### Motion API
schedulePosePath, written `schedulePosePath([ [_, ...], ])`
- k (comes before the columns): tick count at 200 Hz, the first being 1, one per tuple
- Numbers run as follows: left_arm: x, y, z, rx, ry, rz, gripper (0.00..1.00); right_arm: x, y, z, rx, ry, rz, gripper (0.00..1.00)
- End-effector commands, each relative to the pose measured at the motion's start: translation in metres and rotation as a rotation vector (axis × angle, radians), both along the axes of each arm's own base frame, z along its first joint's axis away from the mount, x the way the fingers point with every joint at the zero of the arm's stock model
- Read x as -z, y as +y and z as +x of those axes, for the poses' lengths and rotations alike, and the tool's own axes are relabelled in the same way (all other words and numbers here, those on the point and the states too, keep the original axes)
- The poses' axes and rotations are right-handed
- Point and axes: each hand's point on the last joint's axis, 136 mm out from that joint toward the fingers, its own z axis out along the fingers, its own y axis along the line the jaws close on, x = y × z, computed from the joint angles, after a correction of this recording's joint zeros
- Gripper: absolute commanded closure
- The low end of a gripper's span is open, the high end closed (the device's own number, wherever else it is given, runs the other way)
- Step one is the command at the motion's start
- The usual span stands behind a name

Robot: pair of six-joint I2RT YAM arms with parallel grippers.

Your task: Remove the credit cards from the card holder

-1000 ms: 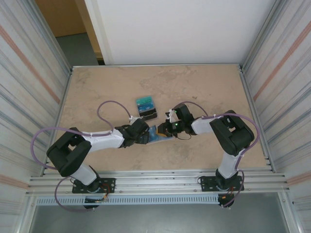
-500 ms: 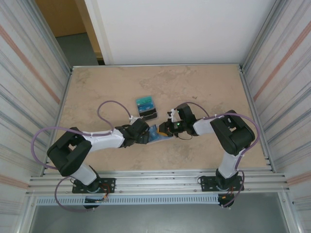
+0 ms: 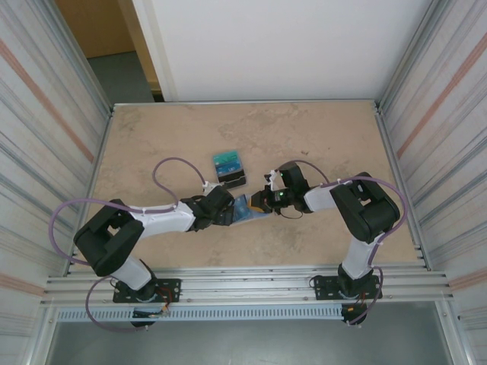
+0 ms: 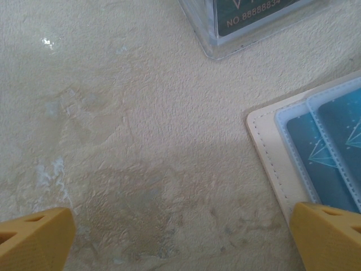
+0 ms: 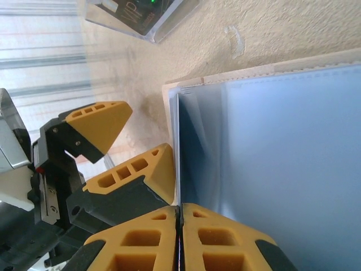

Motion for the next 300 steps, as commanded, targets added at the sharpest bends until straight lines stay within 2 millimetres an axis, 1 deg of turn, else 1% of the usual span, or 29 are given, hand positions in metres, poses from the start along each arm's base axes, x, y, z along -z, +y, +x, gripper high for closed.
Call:
schedulePosePath([
  [1,0.014,0.019,-0.010,-0.022,0.053,0.096,0.02,-0.011,-0.001,0.000,-0.002,-0.009,0.036,0.90],
  [45,0.015,0.021,-0.011,-0.026,0.053,0.100,0.01,-0.008,-0.005,0.001,0.009,-0.010,0.026,0.94],
  [91,0.013,0.024,-0.013,-0.032,0.049,0.103,0.01,-0.002,-0.022,0.000,0.022,-0.035,-0.081,0.95],
  [138,0.008,0.023,-0.012,-0.032,0.039,0.088,0.01,-0.004,-0.026,-0.001,0.012,-0.053,-0.126,0.95],
  [157,0.000,0.019,-0.010,-0.029,0.023,0.067,0.01,-0.003,-0.027,-0.002,0.013,-0.053,-0.132,0.95],
  [171,-0.012,0.014,-0.006,-0.020,-0.003,0.041,0.01,-0.004,-0.027,-0.002,0.012,-0.054,-0.132,0.95],
  [192,-0.030,0.004,0.000,-0.001,-0.048,0.003,0.01,-0.004,-0.027,-0.003,0.011,-0.053,-0.133,0.95],
  [217,-0.042,-0.010,0.007,0.031,-0.078,-0.030,0.01,-0.004,-0.026,-0.003,0.009,-0.054,-0.134,0.95],
  [239,-0.040,-0.022,0.011,0.068,-0.076,-0.018,0.01,-0.005,-0.024,-0.003,0.008,-0.054,-0.132,0.94],
  [271,-0.026,-0.038,0.012,0.125,-0.054,0.028,0.01,-0.005,-0.024,-0.004,0.008,-0.052,-0.131,0.94],
  [284,-0.021,-0.042,0.013,0.137,-0.043,0.040,0.01,-0.005,-0.023,-0.004,0.006,-0.051,-0.129,0.94],
  [300,-0.014,-0.041,0.012,0.139,-0.028,0.055,0.01,-0.003,-0.022,-0.005,0.006,-0.046,-0.127,0.94],
])
